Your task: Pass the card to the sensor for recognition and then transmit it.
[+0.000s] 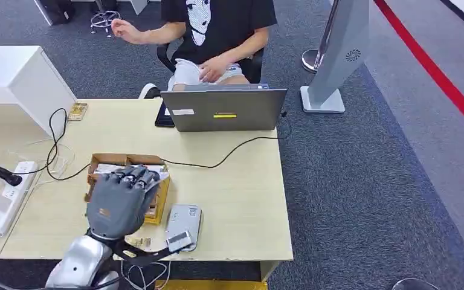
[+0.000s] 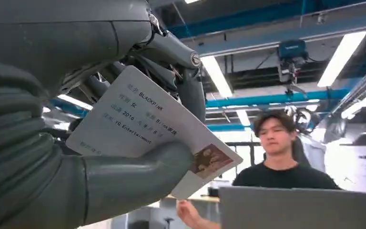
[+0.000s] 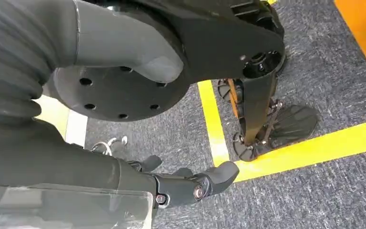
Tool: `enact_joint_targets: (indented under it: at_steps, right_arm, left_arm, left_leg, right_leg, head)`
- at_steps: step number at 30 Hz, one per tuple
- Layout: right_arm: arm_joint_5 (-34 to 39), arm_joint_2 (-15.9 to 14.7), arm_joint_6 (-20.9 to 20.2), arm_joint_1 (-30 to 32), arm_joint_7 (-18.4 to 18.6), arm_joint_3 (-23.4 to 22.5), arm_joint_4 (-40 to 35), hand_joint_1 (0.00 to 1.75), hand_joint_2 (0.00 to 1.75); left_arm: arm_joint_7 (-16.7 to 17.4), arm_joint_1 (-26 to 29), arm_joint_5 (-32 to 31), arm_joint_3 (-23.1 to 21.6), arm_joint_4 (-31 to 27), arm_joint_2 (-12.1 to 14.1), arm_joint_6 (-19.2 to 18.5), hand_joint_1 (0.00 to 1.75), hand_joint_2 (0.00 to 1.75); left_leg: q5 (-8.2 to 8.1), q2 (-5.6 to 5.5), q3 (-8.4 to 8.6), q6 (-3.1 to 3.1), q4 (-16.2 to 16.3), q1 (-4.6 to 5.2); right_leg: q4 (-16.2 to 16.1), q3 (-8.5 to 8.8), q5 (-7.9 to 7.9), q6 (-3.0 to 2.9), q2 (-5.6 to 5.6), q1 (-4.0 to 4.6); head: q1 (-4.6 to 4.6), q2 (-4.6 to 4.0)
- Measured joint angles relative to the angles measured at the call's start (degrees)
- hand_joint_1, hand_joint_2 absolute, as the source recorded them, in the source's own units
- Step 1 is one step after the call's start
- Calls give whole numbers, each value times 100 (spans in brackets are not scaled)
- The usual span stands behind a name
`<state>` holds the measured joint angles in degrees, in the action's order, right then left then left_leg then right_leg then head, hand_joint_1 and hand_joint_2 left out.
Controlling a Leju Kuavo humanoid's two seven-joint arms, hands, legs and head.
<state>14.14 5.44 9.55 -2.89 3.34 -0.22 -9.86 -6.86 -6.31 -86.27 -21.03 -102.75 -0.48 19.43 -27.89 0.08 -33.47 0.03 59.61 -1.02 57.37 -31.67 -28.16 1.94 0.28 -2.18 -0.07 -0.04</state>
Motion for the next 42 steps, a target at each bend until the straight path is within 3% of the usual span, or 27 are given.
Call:
enact_joint_targets:
  at_steps: [1,5,14,22,33,42]
  right_arm:
    - [29,9,20,-4,0,-83,-2,0,175]
    - [53,26,50,0,-22,-171,-2,0,175]
    - [-9,46,68,-1,-13,-299,-2,0,175]
    - [-142,46,70,0,48,-324,-2,0,175]
    - [-323,46,2,-1,20,-324,-2,0,175]
    - [-402,46,0,1,87,-324,-2,0,175]
  left_arm:
    - [-72,365,85,-164,-105,-132,20,175,175]
    - [-227,718,240,-304,42,-306,15,175,175]
    - [-284,984,297,-328,1333,-431,243,175,175]
    - [-64,966,300,-186,1975,-440,157,175,175]
    - [66,542,-9,169,3130,-464,297,175,175]
    - [105,421,-149,247,3360,-479,634,175,175]
  left_leg:
    - [0,-1,0,0,-1,0]
    - [2,-1,3,1,-1,-1]
    - [4,-3,3,0,-1,0]
    - [4,-4,3,0,-1,-1]
    - [9,-11,15,0,-2,-1]
    - [11,-11,33,-3,-4,-2]
  right_leg:
    - [0,2,0,0,-4,0]
    - [0,4,1,0,-3,1]
    - [0,6,2,0,-3,0]
    - [0,6,2,0,-4,1]
    - [1,24,3,0,-13,1]
    - [1,39,5,-2,-15,2]
  head:
    - [0,0]
    - [-2,0]
    - [-4,0]
    - [-4,0]
    - [-4,0]
    - [-4,0]
